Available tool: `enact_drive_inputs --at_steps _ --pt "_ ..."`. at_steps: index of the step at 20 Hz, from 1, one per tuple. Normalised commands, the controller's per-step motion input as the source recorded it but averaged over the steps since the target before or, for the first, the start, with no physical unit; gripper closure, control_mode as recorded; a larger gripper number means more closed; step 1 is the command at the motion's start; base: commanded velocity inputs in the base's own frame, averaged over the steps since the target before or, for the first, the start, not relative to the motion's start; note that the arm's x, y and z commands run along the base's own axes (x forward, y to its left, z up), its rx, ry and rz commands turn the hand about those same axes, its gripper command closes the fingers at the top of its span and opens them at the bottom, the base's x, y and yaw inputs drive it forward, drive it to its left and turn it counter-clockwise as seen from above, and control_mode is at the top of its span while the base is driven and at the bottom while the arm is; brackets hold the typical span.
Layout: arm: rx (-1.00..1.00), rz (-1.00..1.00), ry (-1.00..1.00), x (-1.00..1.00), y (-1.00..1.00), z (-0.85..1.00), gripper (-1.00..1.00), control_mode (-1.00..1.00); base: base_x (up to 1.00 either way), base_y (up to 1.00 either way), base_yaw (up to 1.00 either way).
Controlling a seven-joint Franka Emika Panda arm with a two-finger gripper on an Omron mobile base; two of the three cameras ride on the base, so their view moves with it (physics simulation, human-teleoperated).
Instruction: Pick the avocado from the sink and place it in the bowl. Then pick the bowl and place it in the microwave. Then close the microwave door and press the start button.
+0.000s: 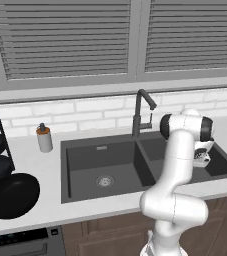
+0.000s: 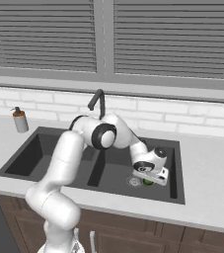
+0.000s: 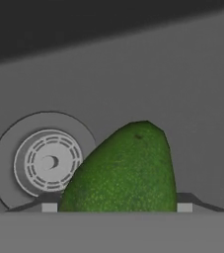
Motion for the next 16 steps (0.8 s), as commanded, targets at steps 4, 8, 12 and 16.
enact_drive_inputs --at_steps 4,8,12,16 --pt "0.0 0.0 -0.17 -0.67 0.2 1.0 1.0 -1.0 0.0 0.0 0.0" --pt "0.0 0.0 -0.14 -0.67 0.05 1.0 1.0 -1.0 0.0 0.0 0.0" --pt "0.0 0.0 -0.05 -0.64 0.09 1.0 1.0 -1.0 0.0 0.0 0.0" --pt "0.0 0.0 0.01 -0.54 0.08 1.0 1.0 -1.0 0.0 0.0 0.0"
